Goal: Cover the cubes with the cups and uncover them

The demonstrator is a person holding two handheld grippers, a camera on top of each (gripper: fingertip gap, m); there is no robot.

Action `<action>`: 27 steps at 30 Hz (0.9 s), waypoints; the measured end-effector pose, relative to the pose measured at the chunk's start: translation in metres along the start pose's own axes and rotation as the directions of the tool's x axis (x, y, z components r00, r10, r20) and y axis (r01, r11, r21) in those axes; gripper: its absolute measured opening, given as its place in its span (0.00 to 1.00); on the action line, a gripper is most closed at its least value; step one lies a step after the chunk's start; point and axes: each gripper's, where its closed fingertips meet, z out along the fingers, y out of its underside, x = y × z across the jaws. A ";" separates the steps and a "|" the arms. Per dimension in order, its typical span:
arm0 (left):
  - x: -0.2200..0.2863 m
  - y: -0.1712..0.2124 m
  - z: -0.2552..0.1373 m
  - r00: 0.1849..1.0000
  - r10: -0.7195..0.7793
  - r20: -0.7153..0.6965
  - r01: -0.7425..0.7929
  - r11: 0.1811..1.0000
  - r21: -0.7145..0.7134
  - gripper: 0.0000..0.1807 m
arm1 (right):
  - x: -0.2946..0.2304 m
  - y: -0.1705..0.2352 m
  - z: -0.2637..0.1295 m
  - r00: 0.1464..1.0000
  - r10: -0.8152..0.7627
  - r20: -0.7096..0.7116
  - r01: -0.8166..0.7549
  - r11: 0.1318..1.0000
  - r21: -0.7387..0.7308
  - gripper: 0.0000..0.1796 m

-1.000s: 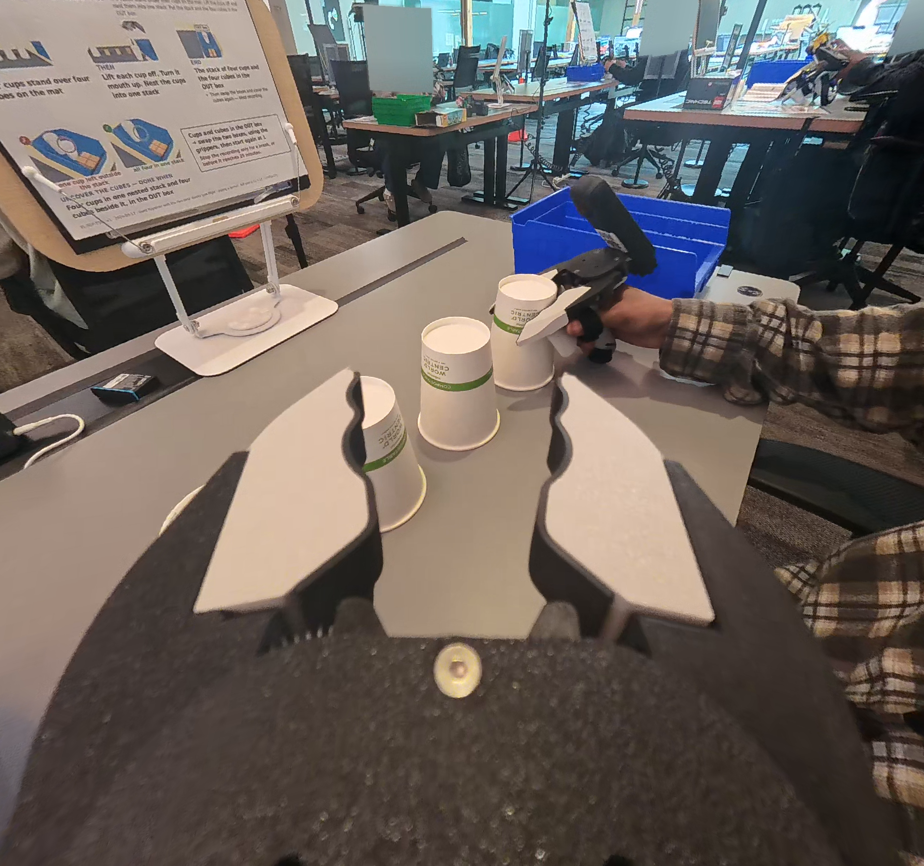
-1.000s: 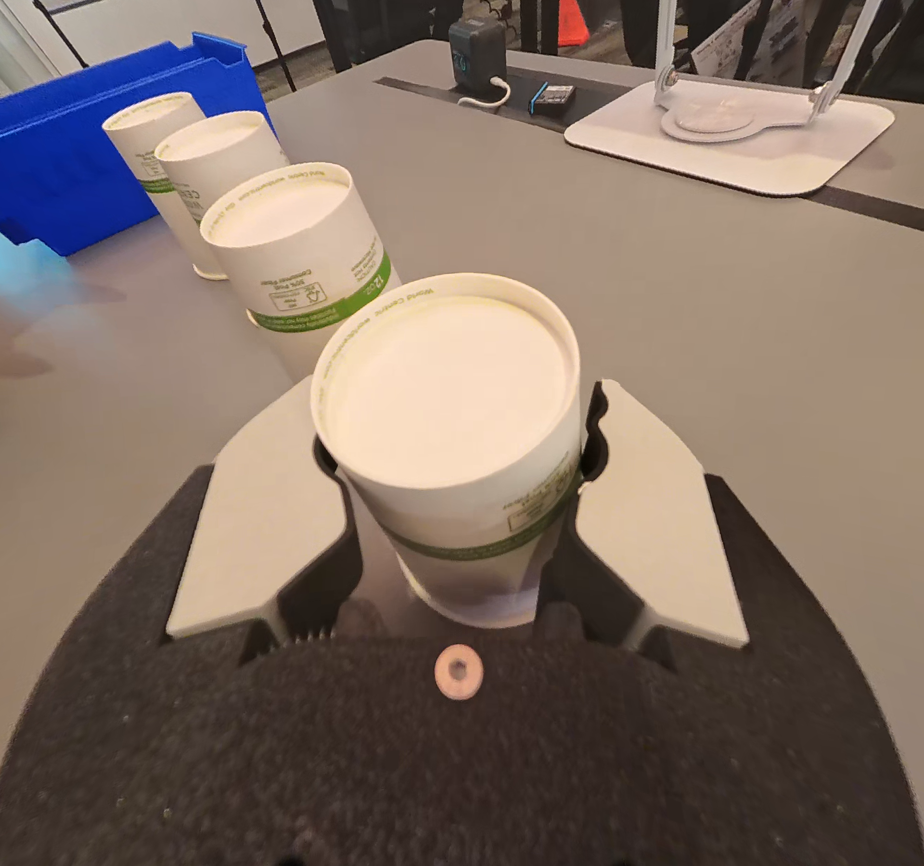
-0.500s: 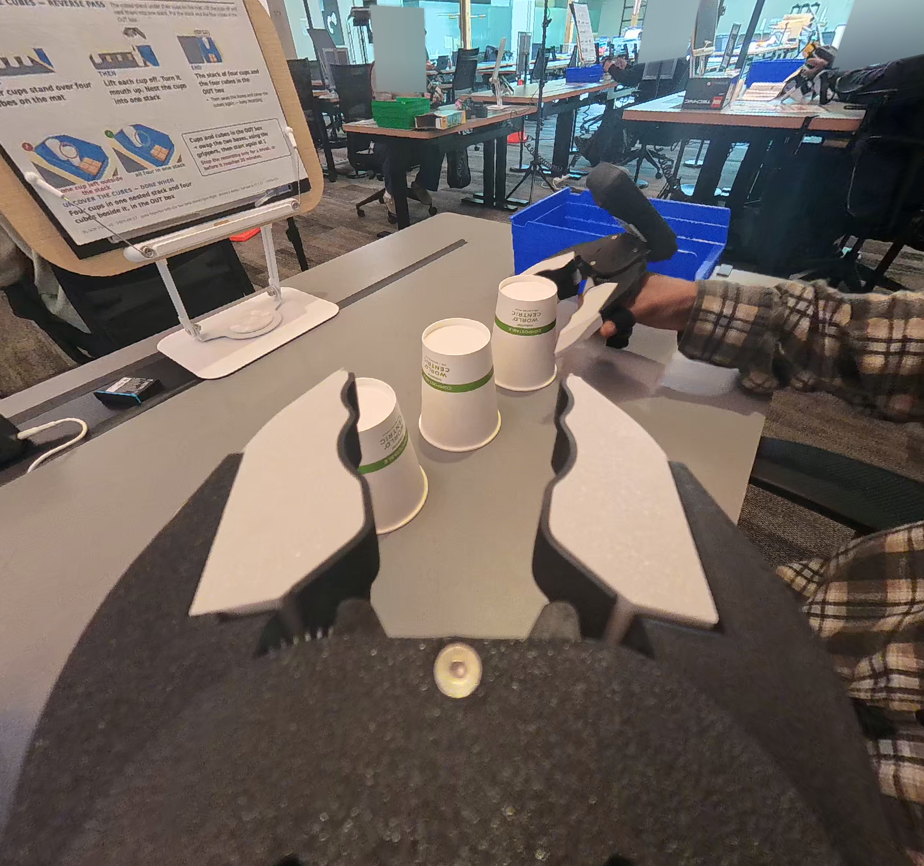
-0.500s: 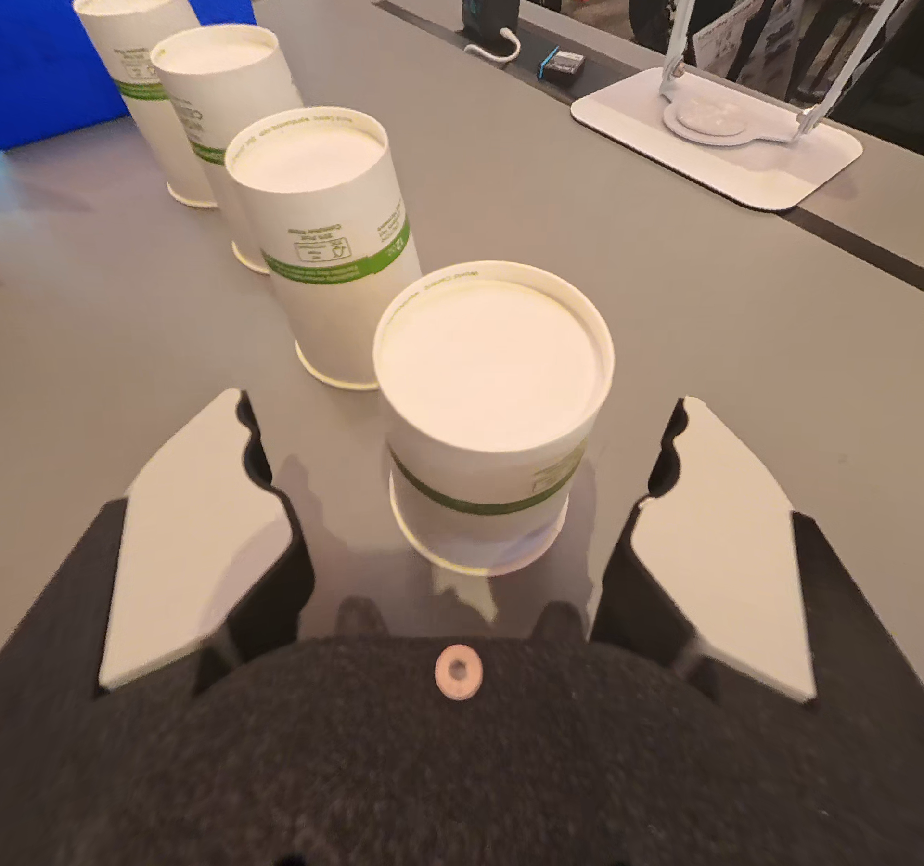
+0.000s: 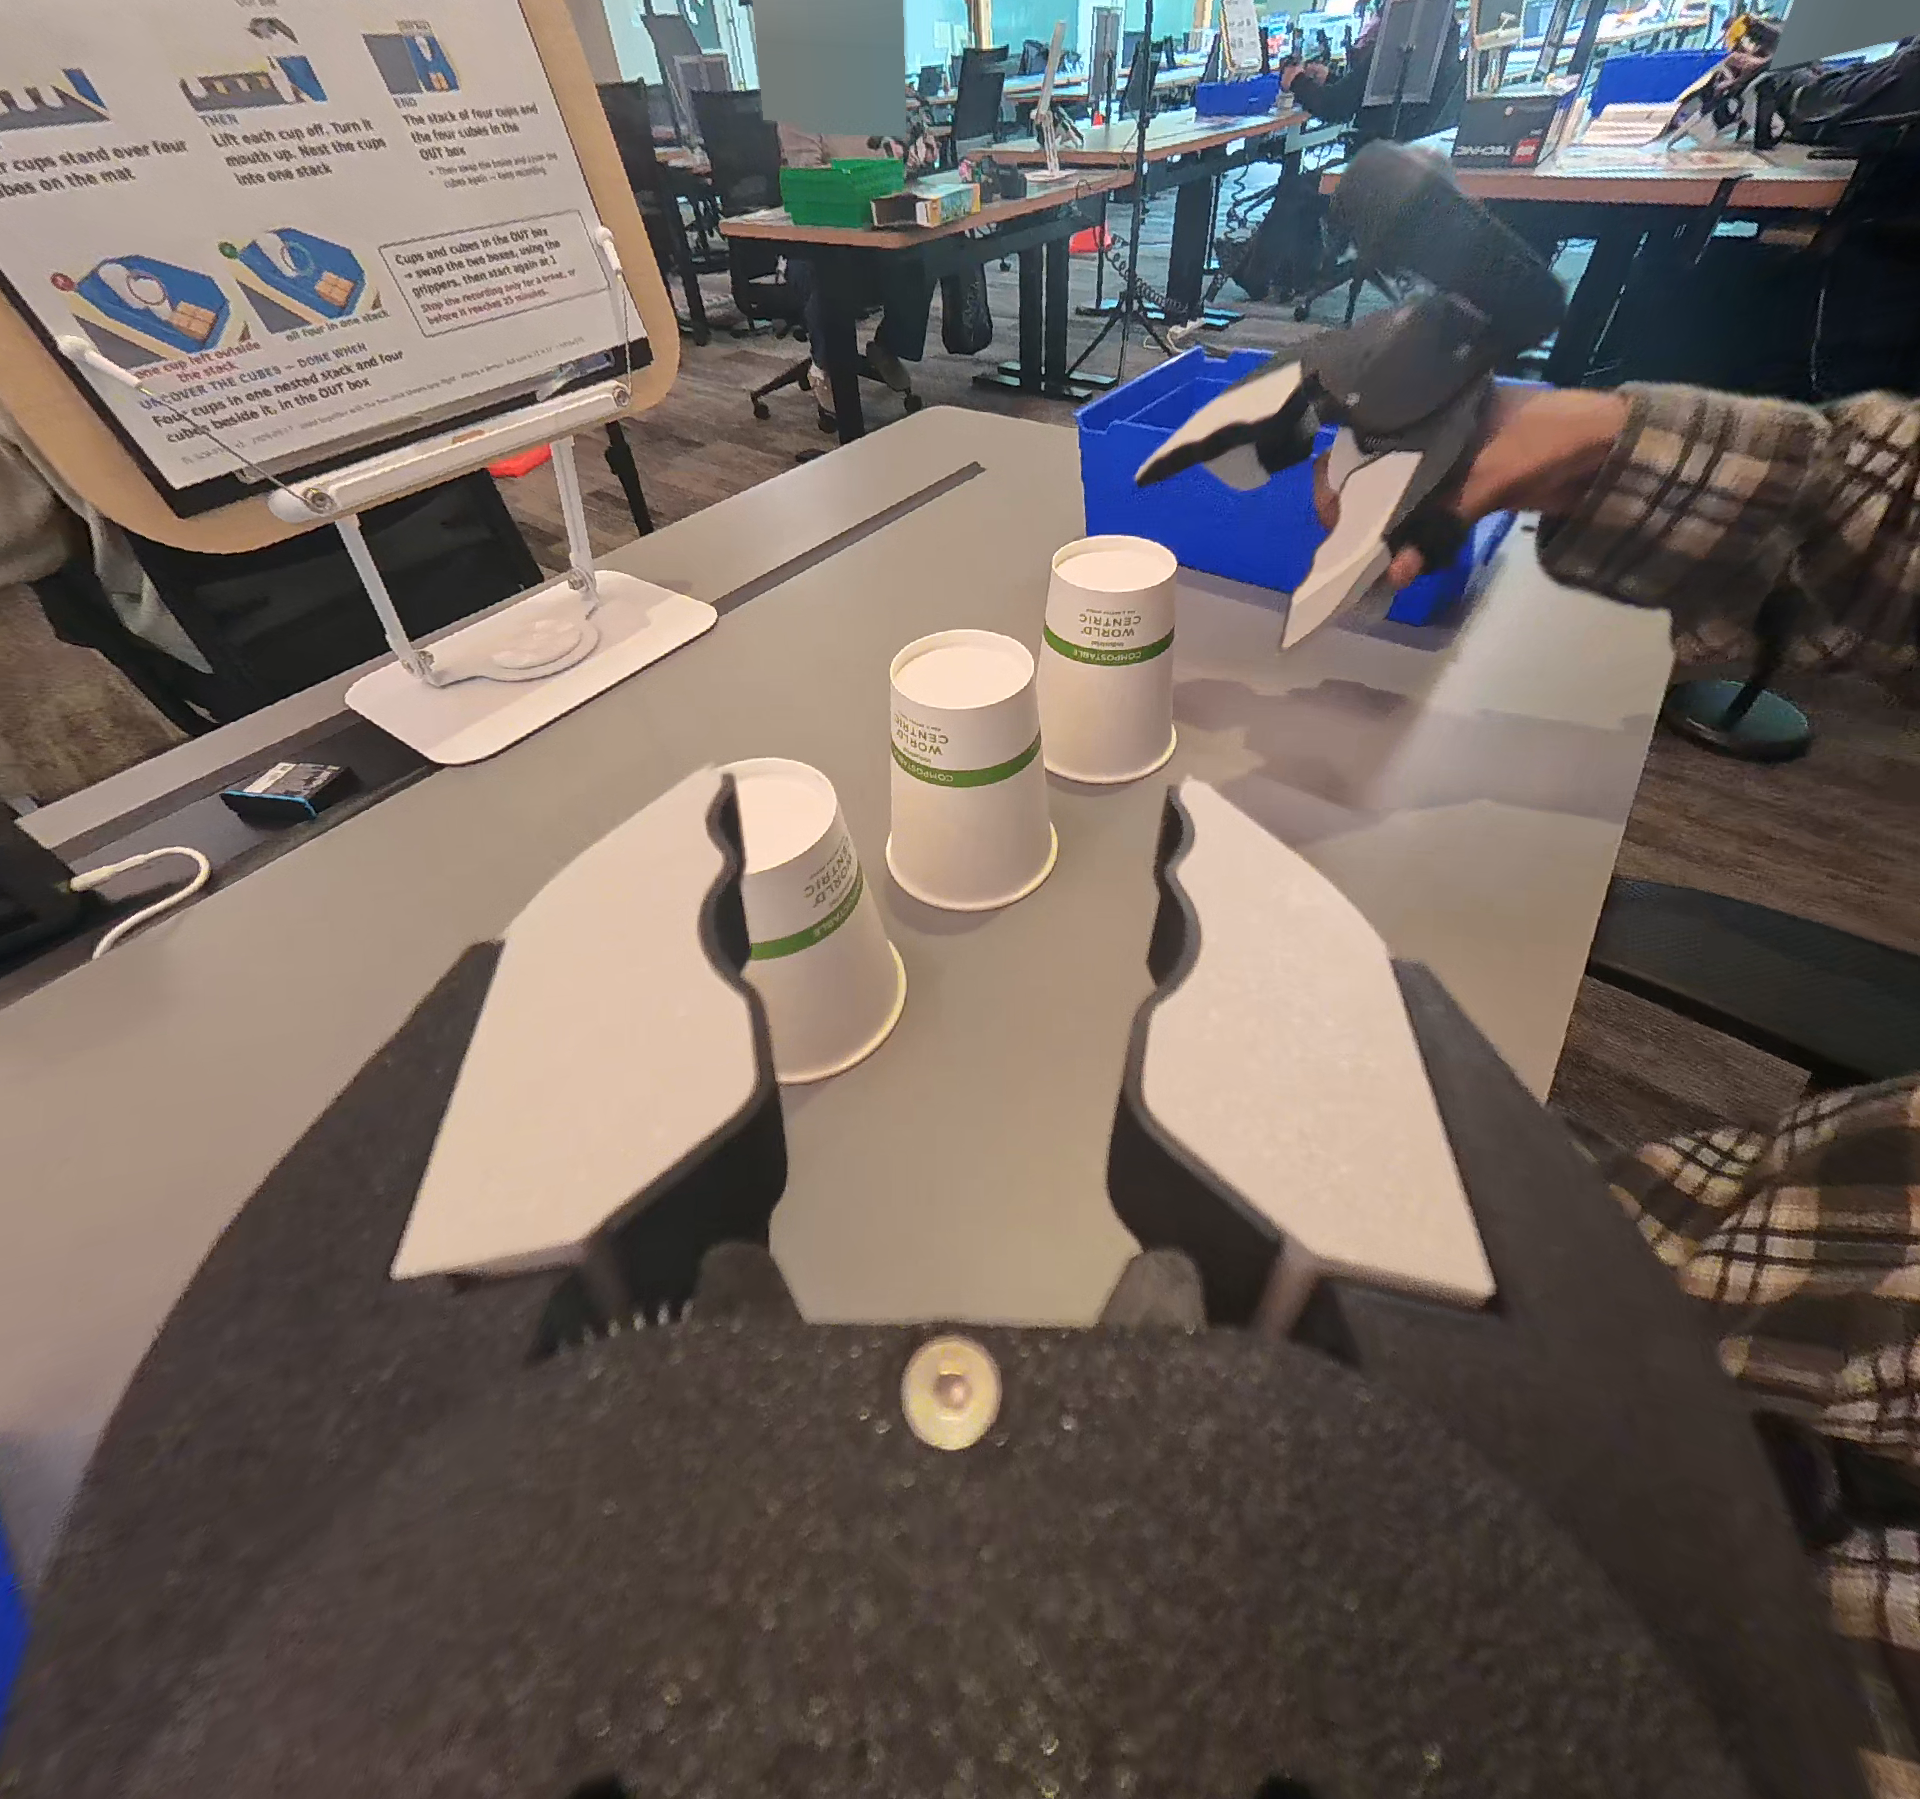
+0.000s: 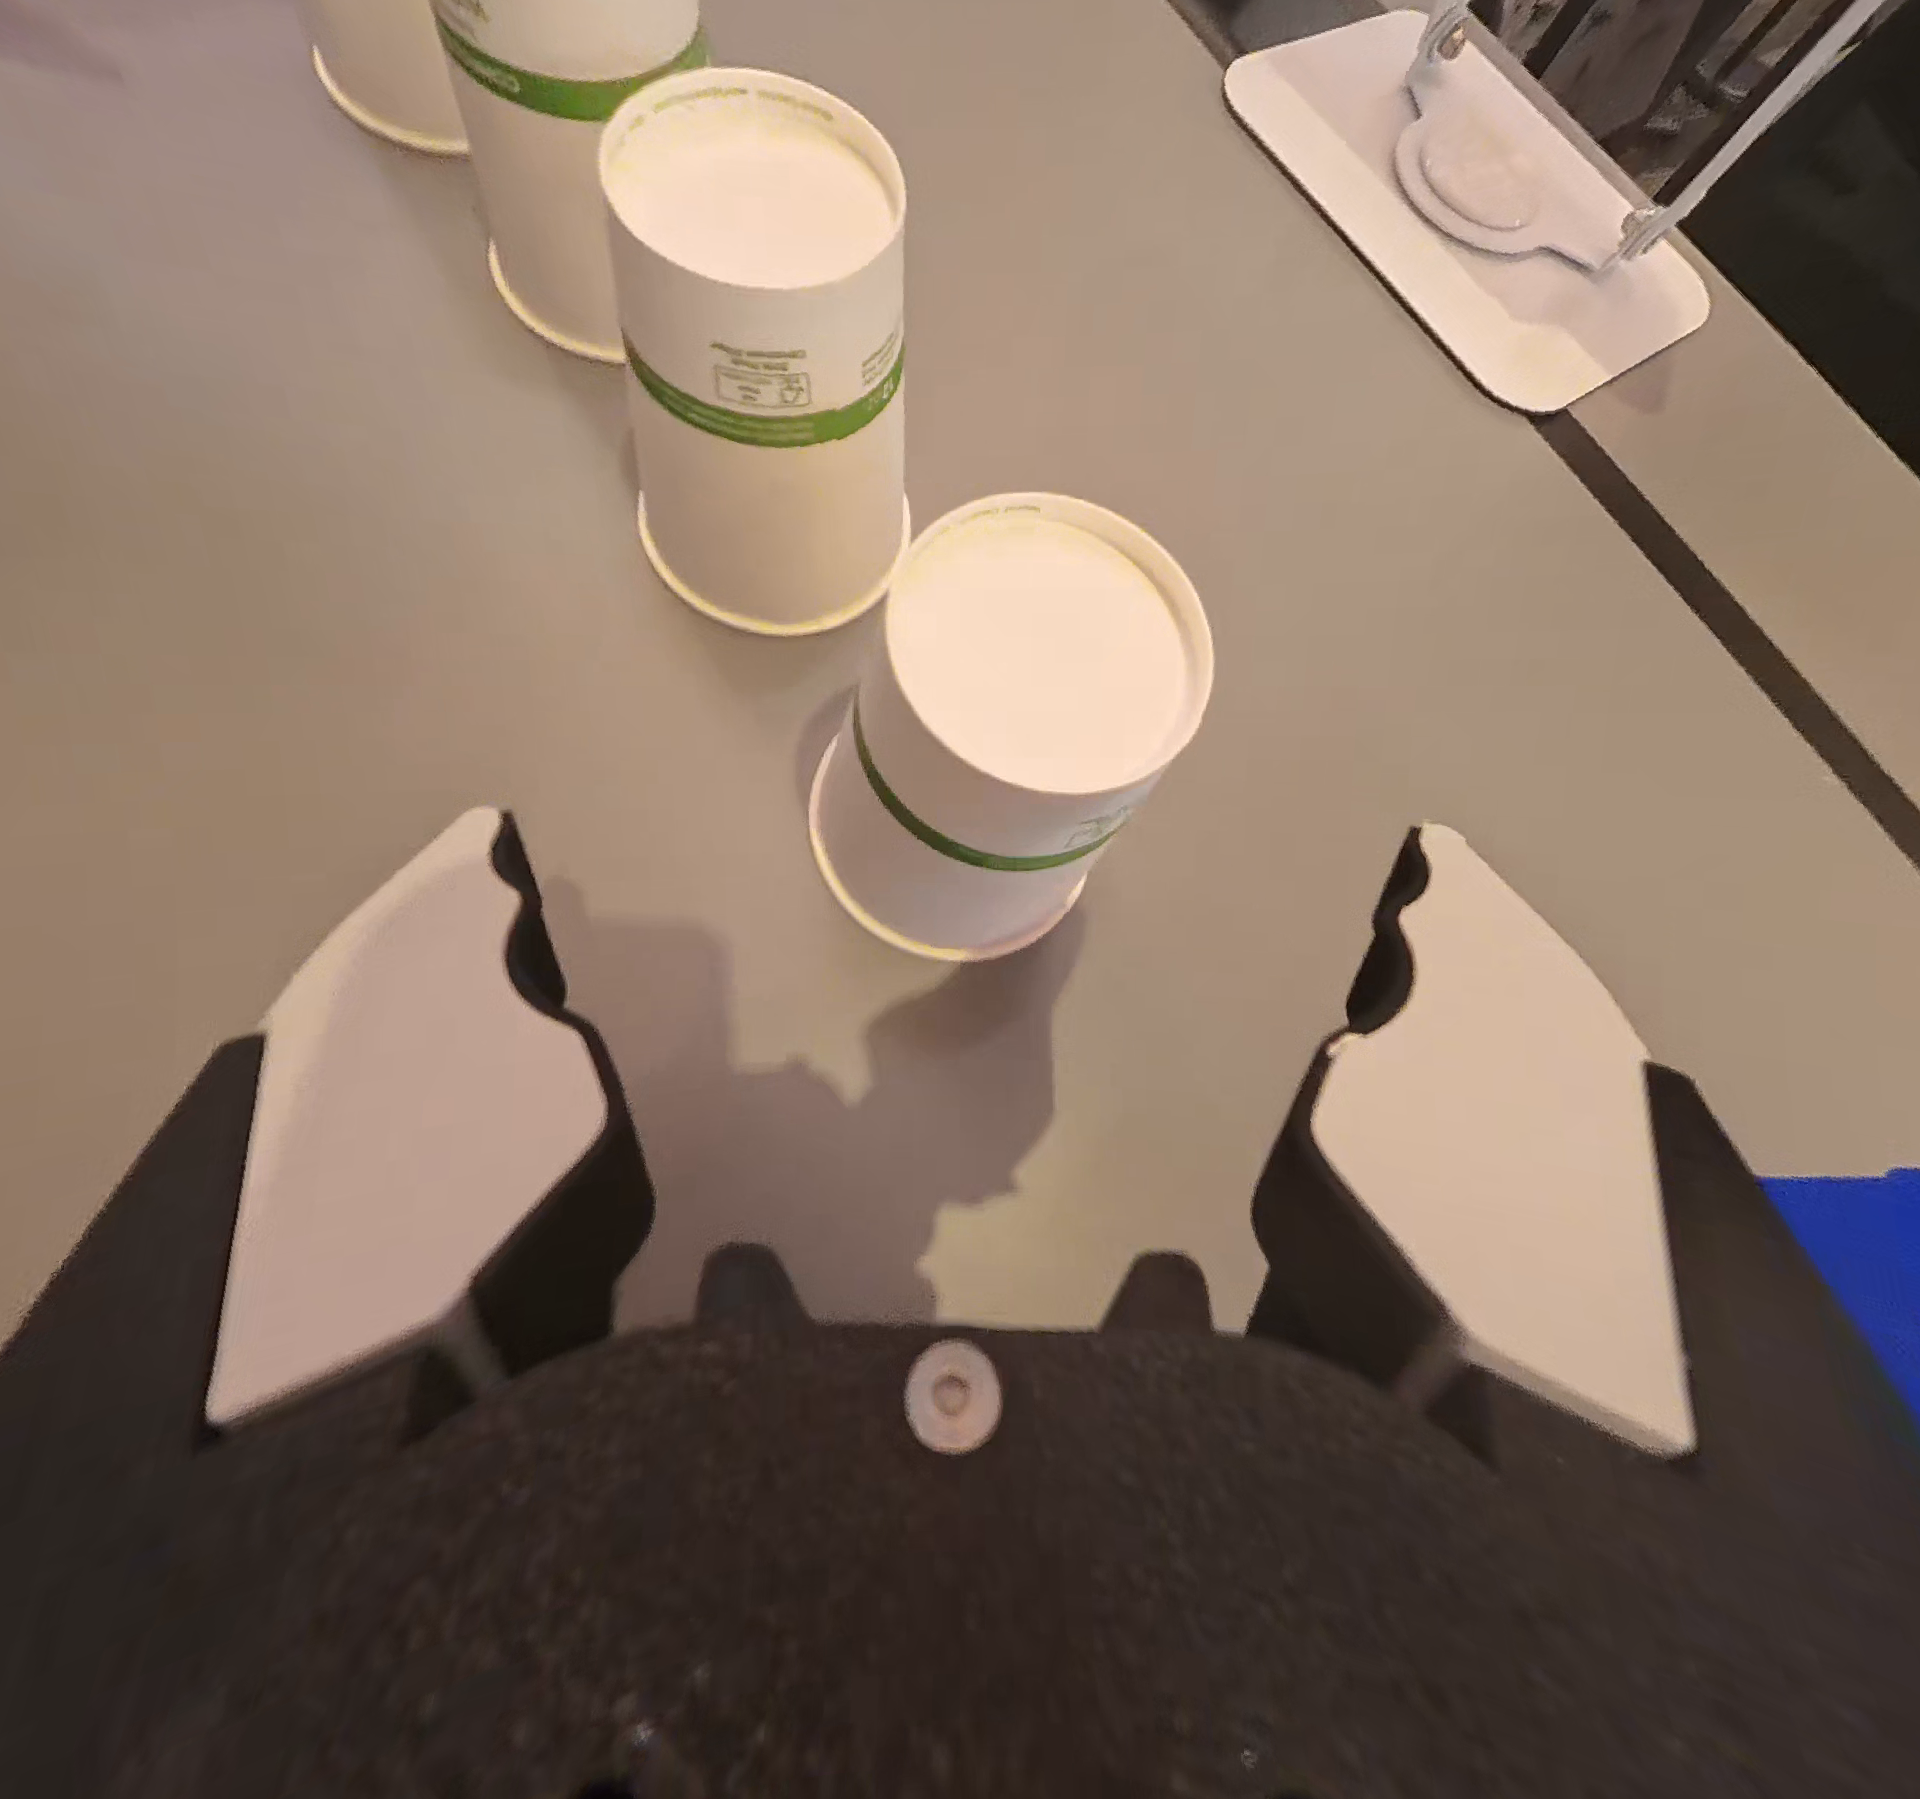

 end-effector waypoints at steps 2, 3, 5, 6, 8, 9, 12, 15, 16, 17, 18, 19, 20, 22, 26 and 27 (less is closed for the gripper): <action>0.001 0.003 0.002 1.000 -0.001 -0.008 0.001 1.000 -0.013 0.42 | -0.001 -0.002 -0.008 0.999 -0.036 0.002 0.037 0.999 -0.029 0.81; 0.001 0.005 0.003 1.000 -0.001 -0.011 0.000 1.000 -0.020 0.42 | -0.002 -0.003 -0.011 0.998 -0.056 0.003 0.056 0.997 -0.047 0.81; 0.001 0.008 0.005 1.000 -0.002 -0.017 0.002 1.000 -0.030 0.42 | -0.002 -0.005 -0.016 0.996 -0.093 0.009 0.094 0.992 -0.085 0.81; 0.001 0.010 0.006 1.000 -0.005 -0.020 0.005 0.999 -0.035 0.42 | -0.001 -0.006 -0.018 0.994 -0.110 0.012 0.110 0.989 -0.102 0.81; 0.000 0.014 0.007 1.000 -0.015 -0.027 0.013 0.999 -0.048 0.42 | 0.000 -0.008 -0.020 0.992 -0.128 0.022 0.129 0.983 -0.128 0.81; 0.000 0.015 0.007 0.999 -0.020 -0.030 0.018 0.998 -0.052 0.42 | 0.000 -0.009 -0.021 0.991 -0.129 0.027 0.132 0.981 -0.139 0.81; -0.003 0.017 0.008 0.999 -0.038 -0.034 0.036 0.998 -0.050 0.42 | 0.001 -0.012 -0.020 0.994 -0.102 0.025 0.105 0.982 -0.159 0.81; -0.008 0.016 0.007 0.999 -0.049 -0.023 0.048 0.998 -0.043 0.43 | 0.004 -0.020 -0.017 0.999 -0.016 -0.044 0.012 0.995 -0.095 0.81; -0.010 0.016 0.006 0.999 -0.052 -0.015 0.052 0.998 -0.039 0.43 | 0.006 -0.023 -0.016 0.997 0.025 -0.078 -0.030 0.998 -0.062 0.81; -0.013 0.015 0.005 0.998 -0.056 -0.005 0.056 0.998 -0.033 0.43 | 0.007 -0.026 -0.016 0.992 0.066 -0.111 -0.069 0.997 -0.024 0.81; -0.014 0.015 0.004 0.998 -0.062 0.001 0.062 0.998 -0.028 0.43 | 0.007 -0.029 -0.015 0.985 0.106 -0.137 -0.104 0.994 0.024 0.81; -0.016 0.015 0.003 0.998 -0.068 0.003 0.068 0.997 -0.027 0.43 | 0.006 -0.032 -0.014 0.976 0.152 -0.156 -0.142 0.987 0.075 0.81; -0.017 0.014 0.002 0.997 -0.074 0.007 0.074 0.997 -0.024 0.43 | 0.005 -0.034 -0.013 0.963 0.205 -0.176 -0.186 0.975 0.121 0.81; -0.021 0.013 -0.001 0.997 -0.080 0.022 0.081 0.997 -0.014 0.43 | 0.003 -0.036 -0.012 0.931 0.300 -0.209 -0.258 0.944 0.206 0.81; -0.032 0.017 -0.006 0.992 -0.098 0.077 0.099 0.995 -0.009 0.44 | -0.002 -0.034 -0.016 0.869 0.380 -0.317 -0.281 0.906 0.315 0.80; -0.036 0.019 -0.007 0.990 -0.107 0.094 0.108 0.994 -0.006 0.44 | -0.002 -0.033 -0.018 0.852 0.388 -0.351 -0.274 0.902 0.333 0.79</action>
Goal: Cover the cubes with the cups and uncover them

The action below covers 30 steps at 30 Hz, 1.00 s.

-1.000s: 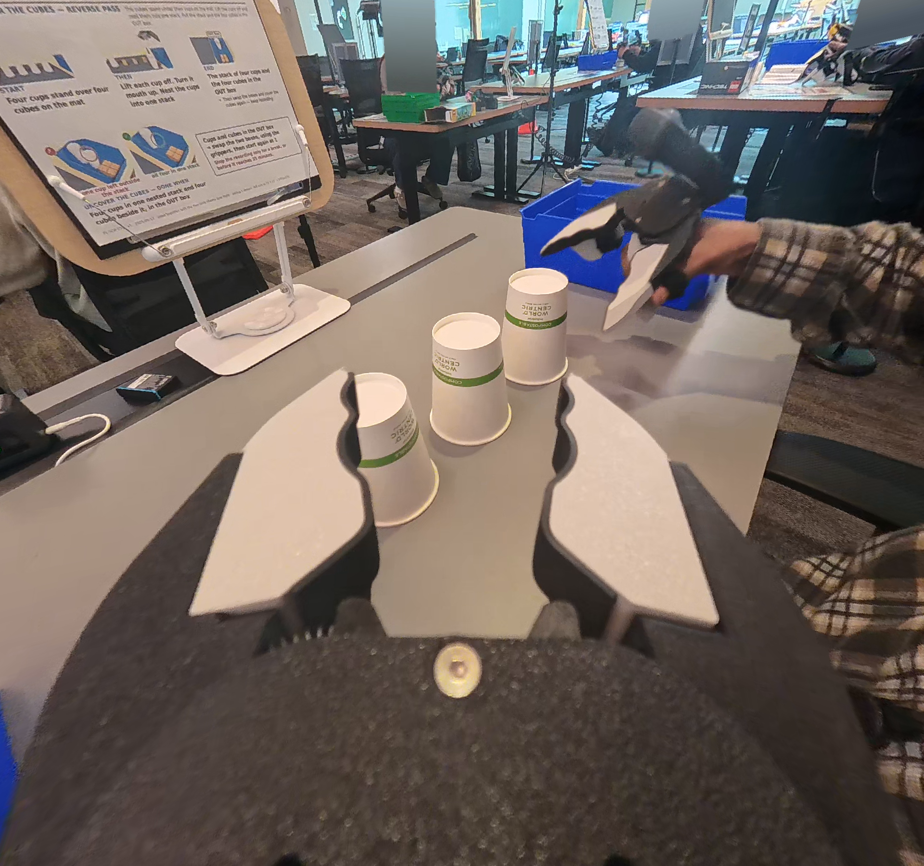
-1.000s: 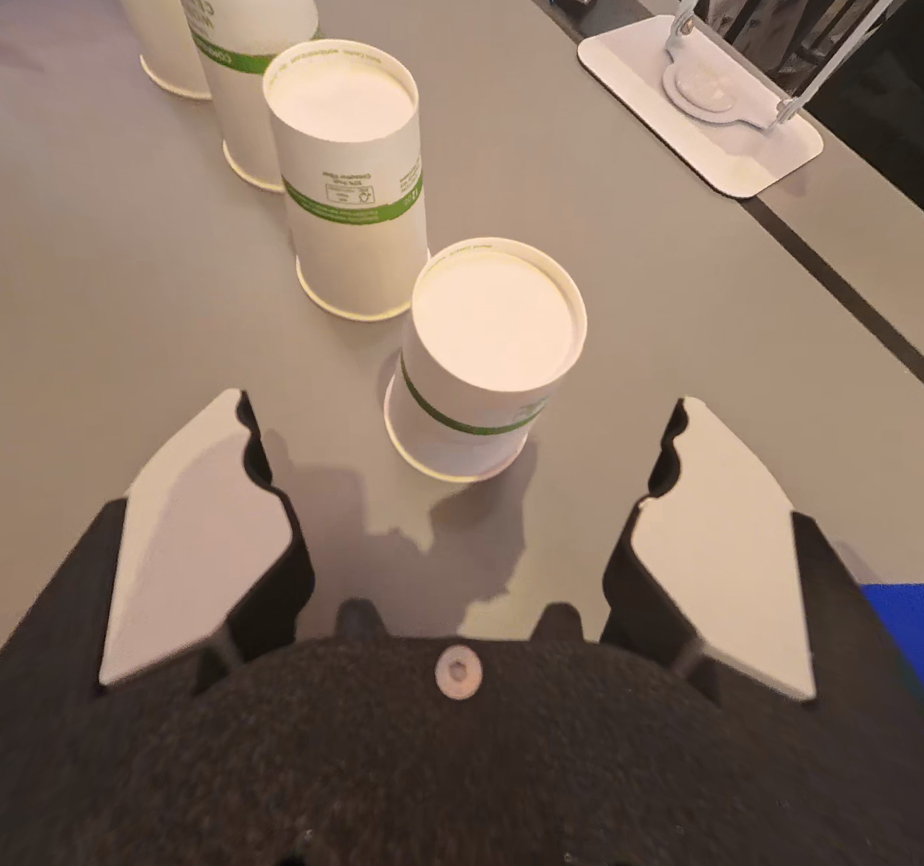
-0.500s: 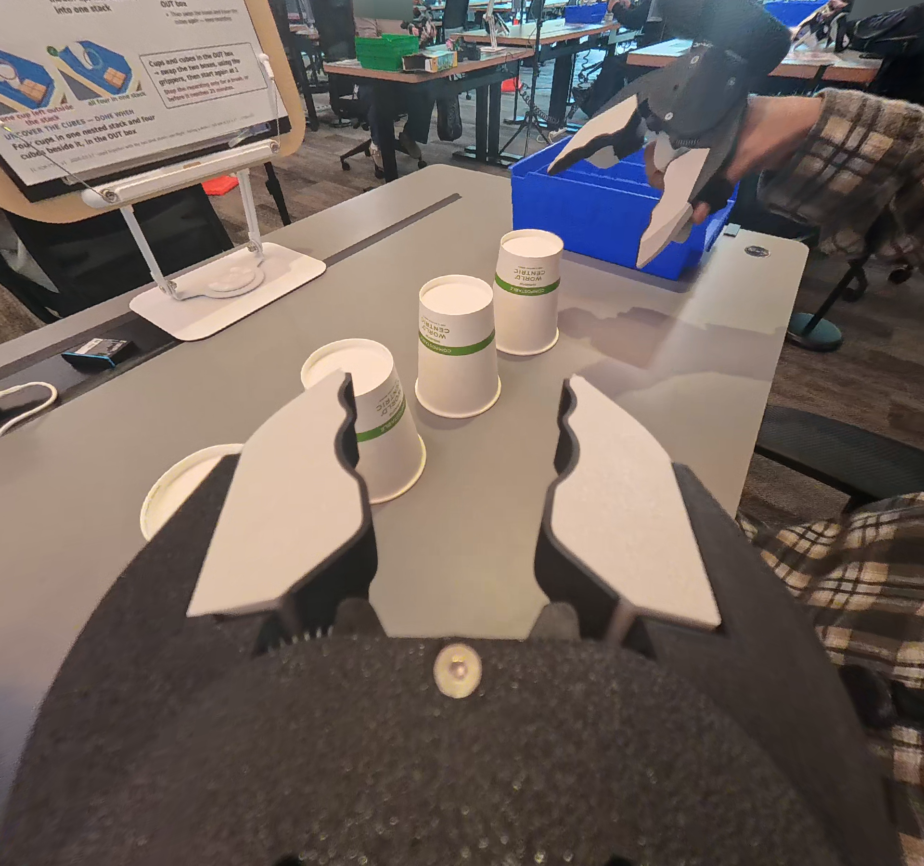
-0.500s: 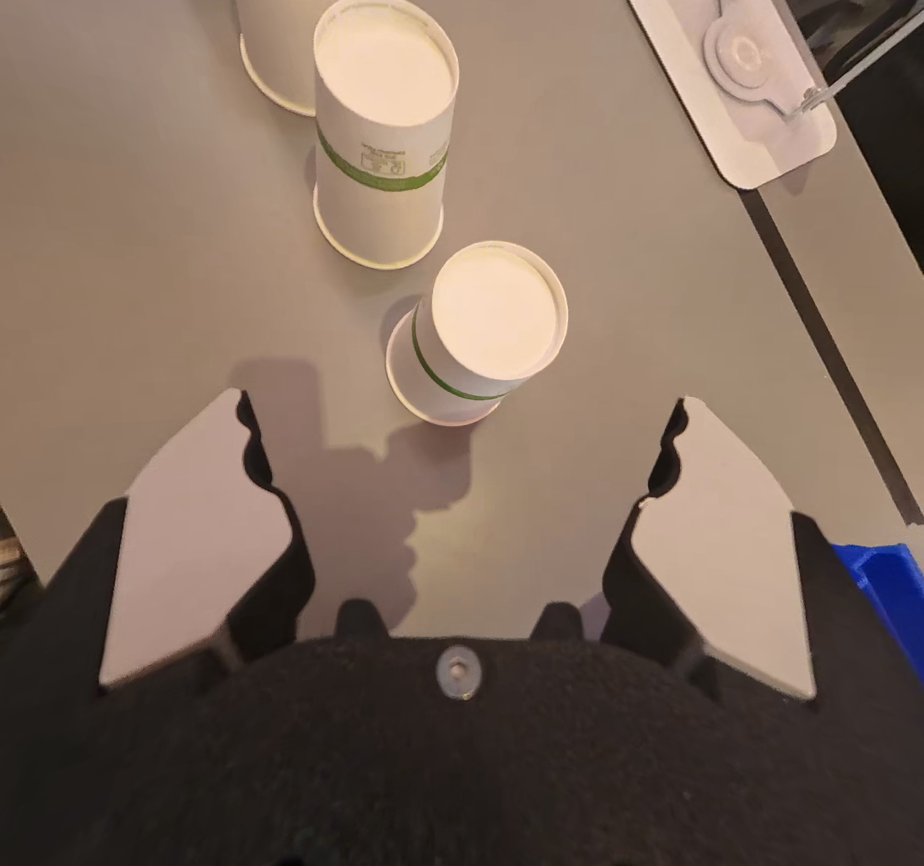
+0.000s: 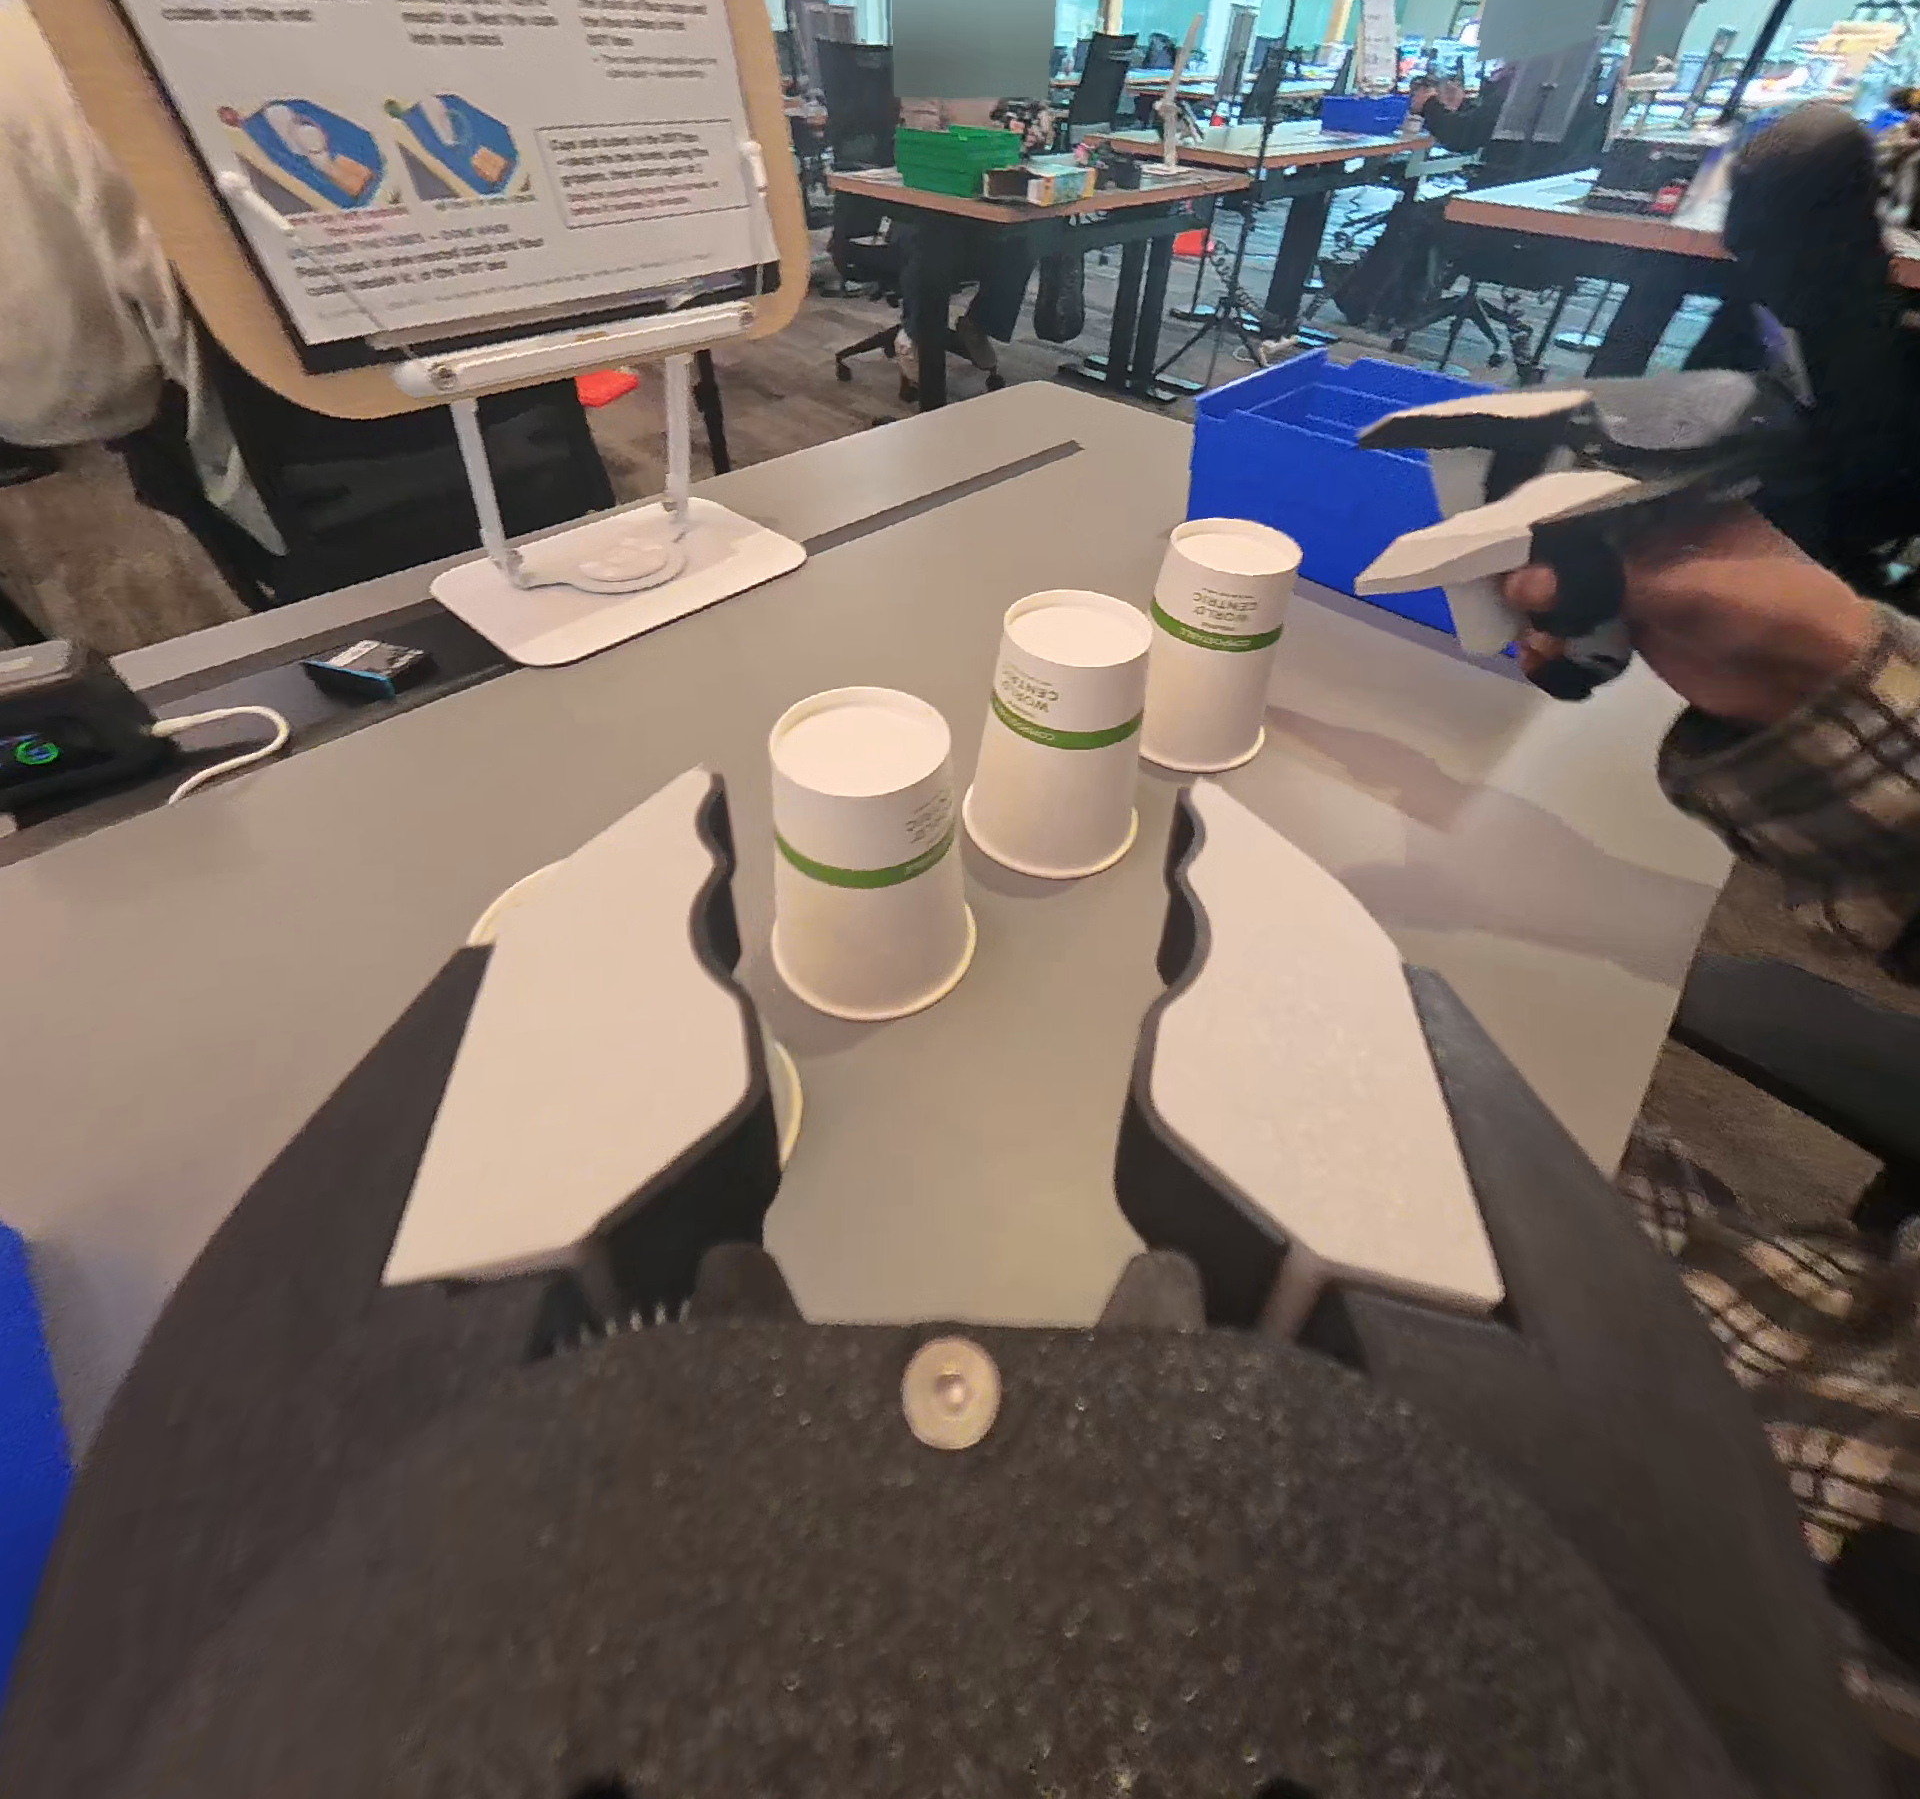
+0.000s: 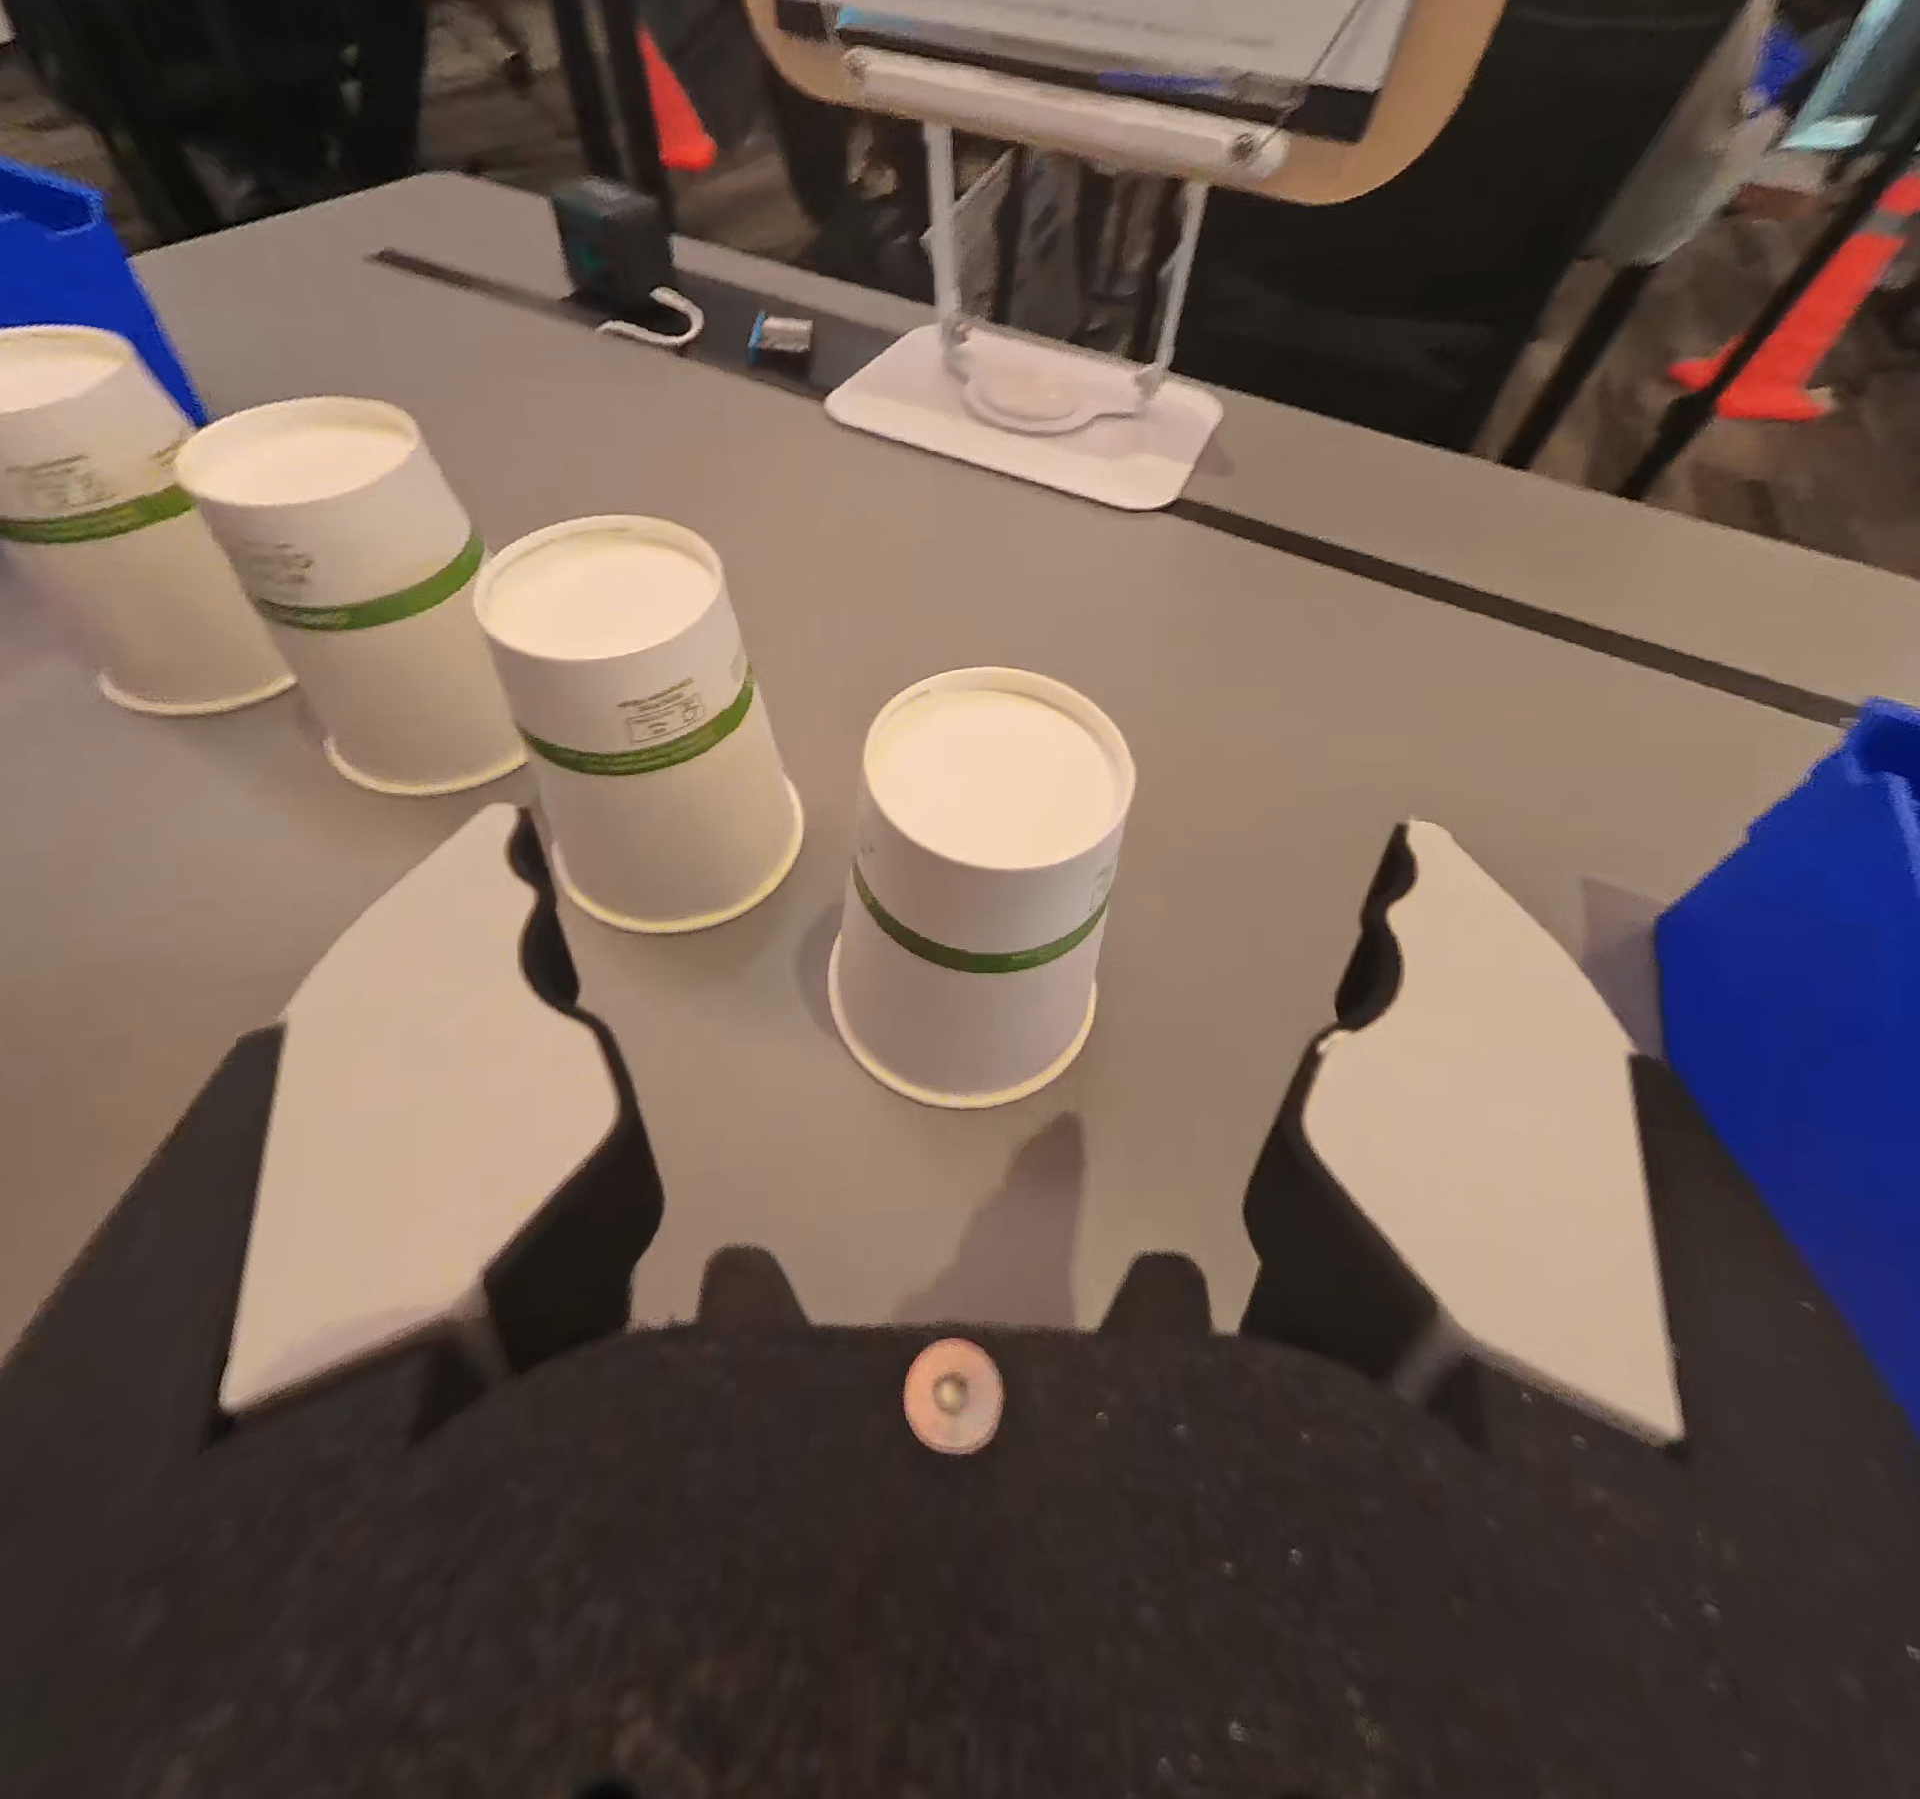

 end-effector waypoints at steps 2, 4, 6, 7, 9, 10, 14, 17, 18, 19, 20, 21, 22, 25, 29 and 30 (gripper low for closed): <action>-0.008 0.003 0.000 0.999 -0.030 0.026 0.030 1.000 0.005 0.44 | 0.001 0.001 -0.004 0.999 0.011 -0.045 -0.010 1.000 0.027 0.78; -0.013 0.002 0.002 0.997 -0.062 0.038 0.061 0.998 0.023 0.44 | 0.002 0.004 -0.006 0.998 0.020 -0.066 -0.018 0.999 0.032 0.77; -0.017 -0.001 0.004 0.996 -0.079 0.048 0.077 0.996 0.040 0.44 | 0.002 0.009 -0.006 0.997 0.026 -0.075 -0.024 0.999 0.031 0.76; -0.018 0.000 0.005 0.995 -0.079 0.054 0.077 0.996 0.039 0.44 | 0.002 0.011 -0.005 0.997 0.028 -0.071 -0.026 0.999 0.033 0.76; -0.020 0.003 0.007 0.995 -0.075 0.063 0.073 0.997 0.031 0.45 | 0.003 0.014 -0.002 0.997 0.040 -0.064 -0.038 0.999 0.027 0.75; -0.020 0.004 0.007 0.995 -0.076 0.060 0.075 0.997 0.028 0.44 | 0.004 0.016 0.000 0.997 0.048 -0.062 -0.047 0.999 0.025 0.74; -0.016 0.008 0.008 0.996 -0.083 0.028 0.083 0.996 0.017 0.44 | 0.004 0.019 0.008 0.996 0.073 -0.043 -0.072 0.997 0.029 0.72; -0.015 0.008 0.008 0.997 -0.070 0.018 0.070 0.998 0.012 0.44 | -0.001 0.023 0.015 0.999 0.052 -0.011 -0.052 0.999 -0.001 0.71; -0.015 0.008 0.008 0.998 -0.068 0.012 0.068 0.998 0.009 0.44 | -0.002 0.024 0.018 0.999 0.039 0.005 -0.039 0.999 -0.023 0.70; -0.015 0.009 0.009 0.998 -0.068 0.008 0.068 0.998 0.008 0.44 | -0.002 0.025 0.021 1.000 0.024 0.016 -0.023 0.999 -0.048 0.70; -0.015 0.009 0.010 0.998 -0.070 0.005 0.070 0.998 0.006 0.44 | -0.001 0.025 0.024 1.000 0.008 0.028 -0.006 0.997 -0.073 0.69; -0.016 0.010 0.010 0.997 -0.073 0.000 0.073 0.997 0.004 0.44 | 0.000 0.025 0.027 0.999 -0.008 0.040 0.012 0.995 -0.098 0.69; -0.016 0.010 0.010 0.997 -0.075 -0.006 0.075 0.997 0.004 0.44 | 0.002 0.025 0.030 0.998 -0.021 0.052 0.028 0.992 -0.124 0.69; -0.016 0.009 0.011 0.997 -0.073 -0.011 0.073 0.997 0.004 0.44 | 0.004 0.028 0.038 0.993 -0.056 0.108 0.079 0.973 -0.215 0.68; -0.016 0.009 0.010 0.997 -0.070 -0.018 0.070 0.998 0.003 0.44 | 0.005 0.034 0.050 0.985 -0.053 0.163 0.103 0.944 -0.312 0.67; -0.016 0.009 0.010 0.997 -0.070 -0.019 0.070 0.998 0.003 0.44 | 0.005 0.035 0.052 0.984 -0.054 0.172 0.109 0.938 -0.330 0.67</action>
